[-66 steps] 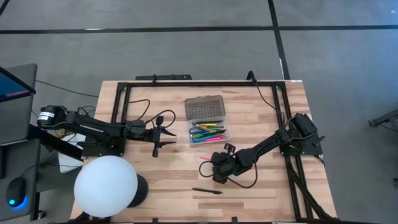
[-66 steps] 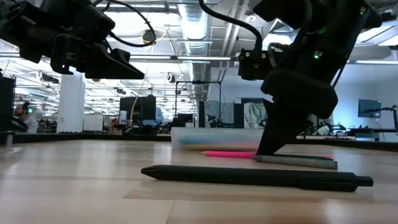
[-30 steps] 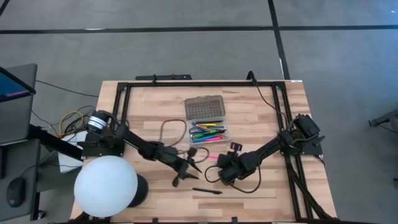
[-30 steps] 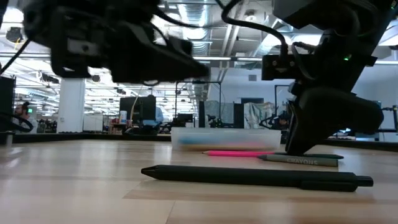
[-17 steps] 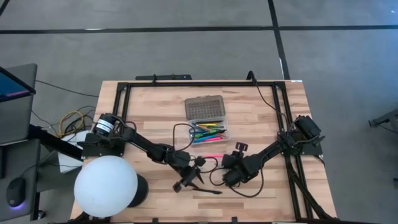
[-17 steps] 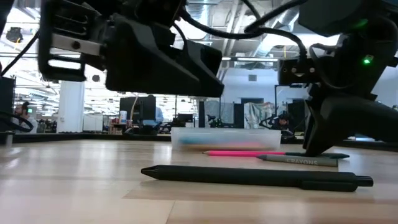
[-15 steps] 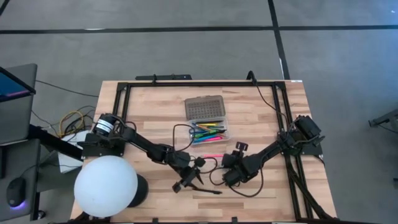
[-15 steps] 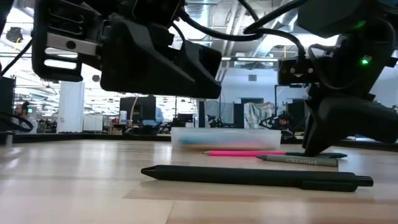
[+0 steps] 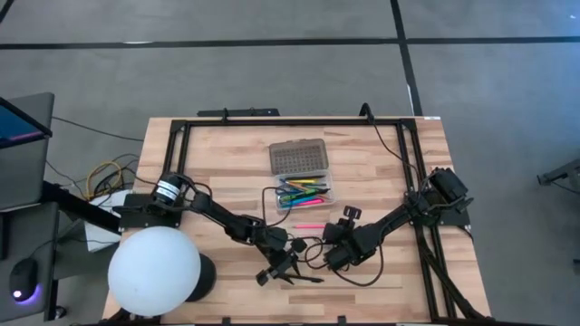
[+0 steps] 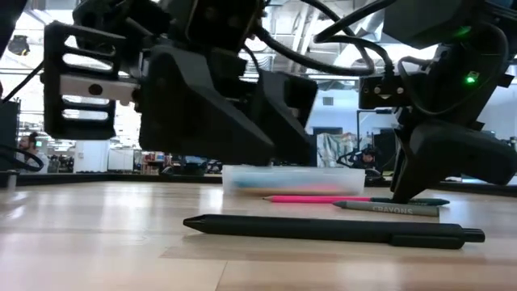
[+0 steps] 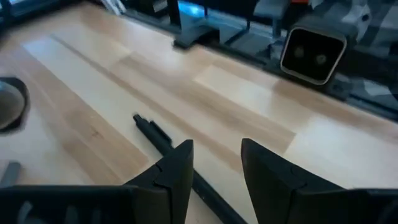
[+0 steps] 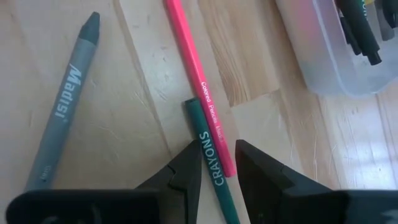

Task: Pick & place school supplies into a supply box
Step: Put the black pen into the supply box

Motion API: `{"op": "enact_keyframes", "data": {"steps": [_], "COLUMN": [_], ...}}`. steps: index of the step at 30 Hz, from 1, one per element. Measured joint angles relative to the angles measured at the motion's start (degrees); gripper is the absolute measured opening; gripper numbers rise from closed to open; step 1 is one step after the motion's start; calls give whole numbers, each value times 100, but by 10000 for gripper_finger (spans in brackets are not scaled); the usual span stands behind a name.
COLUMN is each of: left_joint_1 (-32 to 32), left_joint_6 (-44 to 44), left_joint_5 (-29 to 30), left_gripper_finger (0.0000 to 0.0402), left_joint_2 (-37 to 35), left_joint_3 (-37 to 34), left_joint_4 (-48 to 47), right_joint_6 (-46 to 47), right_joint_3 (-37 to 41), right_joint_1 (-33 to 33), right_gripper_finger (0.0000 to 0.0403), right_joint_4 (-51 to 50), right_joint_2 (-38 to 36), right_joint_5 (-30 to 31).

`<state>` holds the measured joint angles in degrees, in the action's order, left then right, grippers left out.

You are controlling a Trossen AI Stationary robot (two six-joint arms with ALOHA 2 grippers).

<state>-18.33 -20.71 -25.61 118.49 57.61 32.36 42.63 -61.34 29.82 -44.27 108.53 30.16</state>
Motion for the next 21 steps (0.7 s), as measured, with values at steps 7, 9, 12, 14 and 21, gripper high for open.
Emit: {"op": "enact_keyframes", "data": {"steps": [7, 9, 12, 14, 21], "left_joint_1": [-6, -5, -8, -18, -52], "left_joint_6": [19, 57, 209, 305, 437], "left_joint_5": [-11, 54, 138, 140, 283], "left_gripper_finger": [129, 129, 129, 129, 129], "left_joint_2": [357, 393, 383, 383, 374], "left_joint_3": [463, 564, 673, 701, 763], "left_joint_4": [-567, -803, -1048, -1086, -1290], "right_joint_6": [-2, -2, -2, -2, -4], "right_joint_3": [0, 0, -2, -2, -2], "right_joint_1": [9, 9, 7, 7, 7], "right_gripper_finger": [90, 90, 90, 90, 90], "right_joint_4": [2, 15, 15, 15, 13], "right_joint_2": [0, -1, -2, -2, -2], "right_joint_5": [-1, -1, -1, -1, -3]}}
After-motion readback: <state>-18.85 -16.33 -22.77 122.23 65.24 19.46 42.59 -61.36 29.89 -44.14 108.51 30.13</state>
